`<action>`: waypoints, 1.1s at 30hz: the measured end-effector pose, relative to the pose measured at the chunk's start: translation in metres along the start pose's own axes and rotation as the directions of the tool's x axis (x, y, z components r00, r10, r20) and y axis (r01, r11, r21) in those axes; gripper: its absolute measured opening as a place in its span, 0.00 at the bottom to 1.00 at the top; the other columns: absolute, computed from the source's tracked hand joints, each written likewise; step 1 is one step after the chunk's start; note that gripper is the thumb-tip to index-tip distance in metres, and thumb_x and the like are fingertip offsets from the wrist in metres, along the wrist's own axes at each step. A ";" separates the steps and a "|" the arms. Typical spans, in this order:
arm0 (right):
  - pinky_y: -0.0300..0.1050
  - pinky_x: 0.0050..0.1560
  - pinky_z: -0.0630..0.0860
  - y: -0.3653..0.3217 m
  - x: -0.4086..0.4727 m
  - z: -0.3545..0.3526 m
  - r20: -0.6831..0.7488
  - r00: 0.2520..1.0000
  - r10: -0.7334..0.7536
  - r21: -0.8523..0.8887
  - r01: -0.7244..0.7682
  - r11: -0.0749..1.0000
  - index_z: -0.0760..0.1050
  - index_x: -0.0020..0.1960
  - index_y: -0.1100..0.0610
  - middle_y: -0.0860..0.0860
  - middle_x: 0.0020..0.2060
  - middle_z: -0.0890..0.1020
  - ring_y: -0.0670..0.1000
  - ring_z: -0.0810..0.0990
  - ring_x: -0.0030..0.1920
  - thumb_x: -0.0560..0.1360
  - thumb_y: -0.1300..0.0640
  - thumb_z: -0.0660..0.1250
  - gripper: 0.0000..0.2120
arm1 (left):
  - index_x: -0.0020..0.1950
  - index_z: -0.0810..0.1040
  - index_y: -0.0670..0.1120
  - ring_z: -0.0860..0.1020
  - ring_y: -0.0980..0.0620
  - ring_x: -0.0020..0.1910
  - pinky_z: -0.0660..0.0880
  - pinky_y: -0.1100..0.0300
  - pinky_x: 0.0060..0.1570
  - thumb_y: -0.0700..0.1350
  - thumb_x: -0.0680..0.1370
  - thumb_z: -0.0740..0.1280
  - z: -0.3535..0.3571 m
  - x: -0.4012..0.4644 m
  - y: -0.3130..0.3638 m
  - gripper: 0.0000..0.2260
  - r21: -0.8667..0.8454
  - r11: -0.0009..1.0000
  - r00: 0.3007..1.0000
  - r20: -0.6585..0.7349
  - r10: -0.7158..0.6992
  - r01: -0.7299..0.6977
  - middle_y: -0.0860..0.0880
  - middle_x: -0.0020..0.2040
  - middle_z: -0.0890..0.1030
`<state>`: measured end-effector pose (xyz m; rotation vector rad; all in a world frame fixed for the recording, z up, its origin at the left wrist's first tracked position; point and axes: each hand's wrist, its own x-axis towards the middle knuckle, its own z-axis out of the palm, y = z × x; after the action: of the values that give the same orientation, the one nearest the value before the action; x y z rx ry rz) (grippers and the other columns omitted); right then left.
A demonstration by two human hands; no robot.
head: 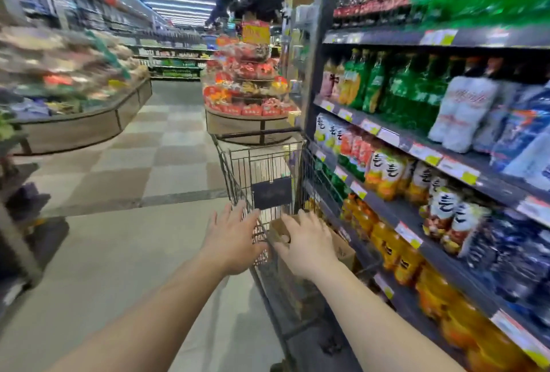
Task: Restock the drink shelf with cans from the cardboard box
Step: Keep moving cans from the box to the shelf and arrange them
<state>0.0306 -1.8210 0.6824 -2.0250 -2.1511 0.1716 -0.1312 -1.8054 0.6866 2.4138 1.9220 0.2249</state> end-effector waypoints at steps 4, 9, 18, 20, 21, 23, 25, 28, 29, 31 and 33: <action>0.58 0.76 0.47 -0.006 0.065 0.014 -0.001 0.987 0.162 0.091 -0.161 0.983 0.54 0.78 0.46 0.53 0.79 0.53 0.56 0.48 0.78 0.79 0.41 0.58 0.30 | 0.78 0.50 0.55 0.43 0.44 0.78 0.44 0.42 0.75 0.62 0.78 0.58 0.001 0.086 -0.031 0.32 -0.011 0.992 0.991 0.052 0.125 -0.125 0.47 0.80 0.47; 0.58 0.76 0.47 0.032 0.122 0.025 0.029 0.936 0.352 0.097 -0.353 0.930 0.53 0.78 0.46 0.53 0.79 0.52 0.57 0.48 0.78 0.79 0.41 0.58 0.30 | 0.78 0.52 0.55 0.46 0.43 0.78 0.45 0.42 0.75 0.63 0.77 0.58 0.029 0.176 -0.020 0.32 -0.027 0.950 0.946 0.085 0.312 -0.310 0.47 0.80 0.49; 0.57 0.76 0.54 0.116 0.231 0.068 -0.004 0.858 0.514 0.133 -0.509 0.851 0.56 0.77 0.47 0.53 0.77 0.58 0.56 0.53 0.77 0.79 0.43 0.61 0.30 | 0.78 0.50 0.55 0.44 0.45 0.78 0.43 0.43 0.75 0.61 0.79 0.59 0.089 0.318 0.000 0.31 -0.079 0.854 0.847 0.114 0.520 -0.514 0.48 0.80 0.47; 0.56 0.75 0.56 0.131 0.247 0.076 -0.014 0.834 0.551 0.134 -0.545 0.828 0.58 0.77 0.48 0.52 0.76 0.61 0.55 0.56 0.77 0.79 0.44 0.62 0.29 | 0.78 0.50 0.56 0.44 0.45 0.78 0.42 0.43 0.74 0.61 0.78 0.59 0.101 0.349 0.001 0.31 -0.078 0.824 0.815 0.118 0.567 -0.562 0.48 0.80 0.48; 0.55 0.75 0.58 0.139 0.253 0.079 -0.027 0.820 0.572 0.128 -0.565 0.815 0.59 0.76 0.48 0.52 0.76 0.62 0.55 0.58 0.76 0.78 0.44 0.62 0.28 | 0.78 0.50 0.56 0.44 0.45 0.78 0.43 0.43 0.75 0.60 0.78 0.60 0.108 0.363 0.003 0.32 -0.087 0.811 0.802 0.118 0.585 -0.578 0.48 0.80 0.48; 0.53 0.74 0.60 0.154 0.261 0.087 -0.041 0.785 0.618 0.109 -0.612 0.784 0.61 0.75 0.47 0.52 0.74 0.65 0.55 0.60 0.75 0.78 0.44 0.63 0.28 | 0.78 0.50 0.56 0.45 0.45 0.78 0.44 0.43 0.75 0.60 0.78 0.60 0.124 0.387 0.009 0.32 -0.111 0.780 0.768 0.135 0.626 -0.616 0.48 0.80 0.50; 0.52 0.74 0.60 0.167 0.267 0.096 -0.027 0.739 0.673 0.109 -0.667 0.737 0.60 0.76 0.46 0.52 0.74 0.65 0.55 0.61 0.75 0.78 0.44 0.63 0.28 | 0.78 0.51 0.55 0.46 0.45 0.78 0.45 0.43 0.74 0.59 0.78 0.60 0.142 0.407 0.018 0.31 -0.129 0.739 0.725 0.144 0.674 -0.661 0.48 0.79 0.51; 0.52 0.73 0.61 0.181 0.274 0.116 -0.008 0.680 0.734 0.114 -0.728 0.676 0.60 0.76 0.47 0.53 0.74 0.66 0.56 0.62 0.74 0.78 0.44 0.63 0.29 | 0.78 0.53 0.55 0.46 0.46 0.78 0.45 0.44 0.75 0.57 0.78 0.61 0.171 0.436 0.027 0.30 -0.153 0.679 0.658 0.169 0.734 -0.718 0.49 0.79 0.51; 0.51 0.72 0.62 0.183 0.277 0.123 -0.003 0.658 0.753 0.113 -0.748 0.654 0.60 0.76 0.47 0.54 0.73 0.67 0.56 0.63 0.73 0.78 0.45 0.63 0.29 | 0.78 0.53 0.55 0.46 0.46 0.78 0.45 0.44 0.75 0.57 0.79 0.61 0.182 0.446 0.029 0.30 -0.171 0.657 0.631 0.188 0.753 -0.734 0.49 0.80 0.51; 0.50 0.71 0.63 0.185 0.282 0.139 0.016 0.611 0.791 0.112 -0.788 0.606 0.61 0.75 0.49 0.54 0.72 0.68 0.56 0.65 0.72 0.77 0.45 0.64 0.29 | 0.78 0.52 0.55 0.45 0.46 0.78 0.43 0.45 0.75 0.59 0.79 0.60 0.201 0.466 0.032 0.31 -0.206 0.612 0.572 0.223 0.789 -0.764 0.49 0.80 0.50; 0.49 0.70 0.65 0.186 0.289 0.155 0.026 0.565 0.825 0.110 -0.822 0.559 0.62 0.75 0.49 0.52 0.71 0.70 0.55 0.66 0.71 0.77 0.45 0.64 0.28 | 0.78 0.51 0.56 0.45 0.46 0.78 0.43 0.45 0.75 0.61 0.78 0.59 0.220 0.486 0.034 0.31 -0.217 0.566 0.521 0.232 0.822 -0.796 0.49 0.80 0.50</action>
<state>0.1636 -1.5144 0.5076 -2.7616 -0.9363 0.3653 0.0394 -1.3291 0.5139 2.8635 0.5040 -0.0608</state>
